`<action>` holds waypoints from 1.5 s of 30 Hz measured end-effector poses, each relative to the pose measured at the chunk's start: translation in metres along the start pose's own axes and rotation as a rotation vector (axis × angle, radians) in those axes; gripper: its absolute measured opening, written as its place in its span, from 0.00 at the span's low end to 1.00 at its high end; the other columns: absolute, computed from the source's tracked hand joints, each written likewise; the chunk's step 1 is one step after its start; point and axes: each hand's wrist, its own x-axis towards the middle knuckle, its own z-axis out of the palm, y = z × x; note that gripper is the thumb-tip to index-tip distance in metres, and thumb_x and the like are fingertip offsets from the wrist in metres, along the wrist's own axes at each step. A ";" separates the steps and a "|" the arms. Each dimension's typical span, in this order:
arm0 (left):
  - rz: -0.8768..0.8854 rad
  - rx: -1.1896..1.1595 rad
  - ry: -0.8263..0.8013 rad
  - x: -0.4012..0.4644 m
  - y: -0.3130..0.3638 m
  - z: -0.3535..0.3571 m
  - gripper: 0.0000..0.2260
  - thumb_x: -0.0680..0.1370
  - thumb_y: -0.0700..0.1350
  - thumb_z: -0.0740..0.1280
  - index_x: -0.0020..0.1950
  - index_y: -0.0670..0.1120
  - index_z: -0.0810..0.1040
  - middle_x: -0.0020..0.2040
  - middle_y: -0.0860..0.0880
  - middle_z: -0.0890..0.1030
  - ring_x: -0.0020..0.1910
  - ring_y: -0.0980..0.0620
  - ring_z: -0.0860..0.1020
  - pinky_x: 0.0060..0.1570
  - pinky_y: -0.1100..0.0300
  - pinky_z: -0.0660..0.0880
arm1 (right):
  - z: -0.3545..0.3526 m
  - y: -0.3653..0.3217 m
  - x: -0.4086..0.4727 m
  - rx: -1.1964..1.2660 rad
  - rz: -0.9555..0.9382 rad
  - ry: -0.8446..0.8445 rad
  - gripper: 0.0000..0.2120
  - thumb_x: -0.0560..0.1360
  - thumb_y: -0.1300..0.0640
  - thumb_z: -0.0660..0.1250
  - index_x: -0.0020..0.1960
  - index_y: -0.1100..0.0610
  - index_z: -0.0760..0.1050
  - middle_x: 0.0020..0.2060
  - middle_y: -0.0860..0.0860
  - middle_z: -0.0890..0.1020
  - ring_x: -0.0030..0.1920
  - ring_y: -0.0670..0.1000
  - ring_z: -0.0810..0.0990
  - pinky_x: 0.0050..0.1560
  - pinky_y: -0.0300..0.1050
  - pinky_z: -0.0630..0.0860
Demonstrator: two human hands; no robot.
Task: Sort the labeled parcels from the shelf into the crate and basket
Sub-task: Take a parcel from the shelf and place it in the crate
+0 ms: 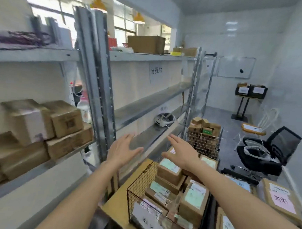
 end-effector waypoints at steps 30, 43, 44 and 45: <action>-0.620 -0.025 0.329 -0.284 -0.266 -0.295 0.33 0.80 0.64 0.63 0.81 0.50 0.62 0.79 0.47 0.64 0.77 0.48 0.64 0.72 0.54 0.62 | 0.025 -0.488 -0.005 0.274 -0.632 -0.125 0.29 0.80 0.36 0.58 0.79 0.43 0.61 0.76 0.47 0.67 0.72 0.52 0.71 0.66 0.56 0.74; -0.676 -0.344 0.182 -0.237 -0.362 -0.282 0.27 0.81 0.64 0.59 0.72 0.48 0.75 0.69 0.47 0.78 0.65 0.46 0.77 0.61 0.57 0.74 | 0.080 -0.564 0.053 0.120 -0.429 -0.192 0.32 0.81 0.33 0.53 0.80 0.47 0.59 0.78 0.53 0.65 0.76 0.56 0.67 0.71 0.57 0.70; -0.666 -0.364 0.161 -0.234 -0.366 -0.280 0.26 0.82 0.65 0.58 0.69 0.48 0.78 0.67 0.47 0.80 0.60 0.48 0.79 0.57 0.57 0.75 | 0.082 -0.566 0.053 0.113 -0.426 -0.185 0.32 0.81 0.33 0.54 0.80 0.47 0.59 0.78 0.53 0.65 0.76 0.56 0.67 0.70 0.57 0.70; -0.656 -0.379 0.152 -0.232 -0.369 -0.278 0.25 0.82 0.65 0.58 0.67 0.48 0.79 0.64 0.47 0.82 0.55 0.50 0.79 0.53 0.59 0.74 | 0.083 -0.567 0.052 0.107 -0.424 -0.177 0.32 0.81 0.34 0.54 0.80 0.46 0.60 0.78 0.52 0.66 0.76 0.56 0.67 0.71 0.57 0.70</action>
